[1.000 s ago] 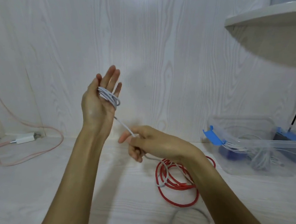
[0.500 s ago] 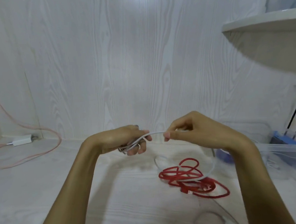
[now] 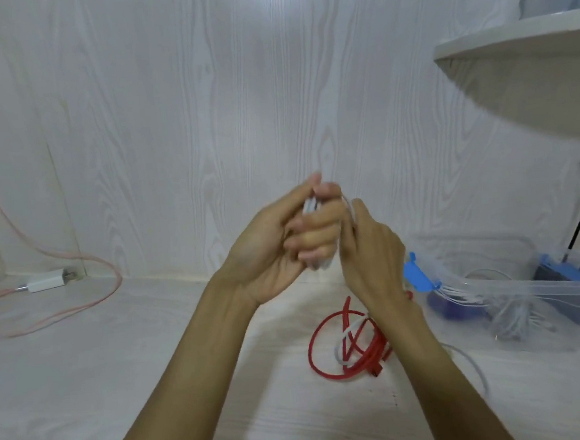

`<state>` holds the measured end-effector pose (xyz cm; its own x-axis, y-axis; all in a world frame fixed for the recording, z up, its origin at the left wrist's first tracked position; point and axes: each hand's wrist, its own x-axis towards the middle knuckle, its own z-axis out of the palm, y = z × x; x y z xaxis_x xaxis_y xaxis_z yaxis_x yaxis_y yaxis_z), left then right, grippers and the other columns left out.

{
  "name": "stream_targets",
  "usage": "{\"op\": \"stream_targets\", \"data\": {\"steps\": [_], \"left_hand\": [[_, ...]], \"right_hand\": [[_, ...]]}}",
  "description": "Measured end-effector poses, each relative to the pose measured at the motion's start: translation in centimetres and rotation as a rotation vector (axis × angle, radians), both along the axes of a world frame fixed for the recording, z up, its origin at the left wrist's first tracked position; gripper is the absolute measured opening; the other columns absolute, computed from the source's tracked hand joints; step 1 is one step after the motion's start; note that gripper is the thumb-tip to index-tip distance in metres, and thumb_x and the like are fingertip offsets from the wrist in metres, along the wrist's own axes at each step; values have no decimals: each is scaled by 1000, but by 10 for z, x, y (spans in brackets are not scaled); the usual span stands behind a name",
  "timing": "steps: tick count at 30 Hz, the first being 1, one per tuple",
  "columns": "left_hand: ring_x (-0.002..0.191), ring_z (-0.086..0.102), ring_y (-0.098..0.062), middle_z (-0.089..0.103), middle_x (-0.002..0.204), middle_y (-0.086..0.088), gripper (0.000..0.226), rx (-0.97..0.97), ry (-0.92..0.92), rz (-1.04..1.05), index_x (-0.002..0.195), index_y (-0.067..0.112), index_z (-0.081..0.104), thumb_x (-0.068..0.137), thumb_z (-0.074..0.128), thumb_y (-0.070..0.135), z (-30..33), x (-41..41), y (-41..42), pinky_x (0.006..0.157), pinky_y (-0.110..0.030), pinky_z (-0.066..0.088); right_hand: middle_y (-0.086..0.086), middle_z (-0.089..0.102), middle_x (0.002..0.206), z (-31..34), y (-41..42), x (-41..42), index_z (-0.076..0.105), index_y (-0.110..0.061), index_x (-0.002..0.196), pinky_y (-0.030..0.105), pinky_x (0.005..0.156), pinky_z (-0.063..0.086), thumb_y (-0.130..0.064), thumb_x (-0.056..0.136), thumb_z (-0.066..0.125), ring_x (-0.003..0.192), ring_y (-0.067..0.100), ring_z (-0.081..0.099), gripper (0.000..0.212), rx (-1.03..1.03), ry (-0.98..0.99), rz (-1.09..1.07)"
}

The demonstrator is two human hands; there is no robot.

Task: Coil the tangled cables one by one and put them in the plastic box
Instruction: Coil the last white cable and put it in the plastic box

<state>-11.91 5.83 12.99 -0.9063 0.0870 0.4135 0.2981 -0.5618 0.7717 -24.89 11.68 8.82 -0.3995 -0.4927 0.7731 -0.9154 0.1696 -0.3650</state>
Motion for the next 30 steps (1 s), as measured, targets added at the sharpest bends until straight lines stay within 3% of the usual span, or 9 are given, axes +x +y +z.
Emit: {"op": "stream_targets", "data": {"steps": [4,10,14,17,20,22,24,28,30], "left_hand": [[36,30,-3,35,50,9,34,157,141,524,77,16,44,103,27,28,11,-1,0,40,-13,33],[69,70,-12,70,69,0,32,342,269,963,79,11,45,104,30,26,0,5,-26,74,-24,57],[97,69,-14,75,90,2,38,-14,122,1226,79,15,42,105,18,28,-18,2,-48,101,-32,43],[110,61,-6,70,104,10,60,-429,-73,1414,86,25,70,105,14,35,-35,-3,-53,109,-34,30],[97,63,0,70,106,11,47,-920,-266,1391,94,36,62,103,16,42,-46,-8,-46,96,-28,40],[78,66,-3,73,99,3,37,-1248,-400,1314,96,25,54,103,21,41,-48,-11,-40,80,-25,49],[75,68,-12,74,87,0,40,-1490,-491,1256,103,15,52,103,21,40,-47,-14,-36,78,-33,51],[67,61,-12,68,67,3,48,-1629,-575,1188,98,12,58,102,19,41,-48,-18,-32,82,-34,48],[60,55,-6,60,58,6,52,-1514,-580,1080,91,12,60,102,19,43,-46,-20,-30,74,-30,47]], "right_hand": [[7,59,84,-12,-16,21,32,-16,96,35,60,35,-24,102,26,75,31,56,12,279,-167,56],[1,56,94,-5,-9,62,50,-19,113,35,77,44,-23,101,28,87,24,54,26,677,-223,443],[-10,47,76,9,-1,58,58,-15,115,21,64,38,-24,100,39,76,13,49,26,833,-335,529],[-9,55,72,15,5,46,57,-17,118,17,58,37,-18,98,41,63,3,49,25,909,-341,544],[-10,55,69,15,7,32,59,-25,118,11,51,34,-8,95,43,48,-7,47,33,935,-295,521],[-10,56,65,16,8,21,66,-28,112,8,46,35,-6,93,47,41,-8,47,35,885,-266,443],[-10,64,65,15,9,10,72,-31,101,15,57,45,-14,89,58,54,-4,57,25,777,-241,310],[-8,70,74,15,12,-2,75,-31,78,25,63,50,-27,73,78,75,11,66,7,473,-206,35],[-8,71,81,13,11,-3,75,-30,79,22,59,42,-31,72,79,79,11,66,8,384,-149,-29]]}}
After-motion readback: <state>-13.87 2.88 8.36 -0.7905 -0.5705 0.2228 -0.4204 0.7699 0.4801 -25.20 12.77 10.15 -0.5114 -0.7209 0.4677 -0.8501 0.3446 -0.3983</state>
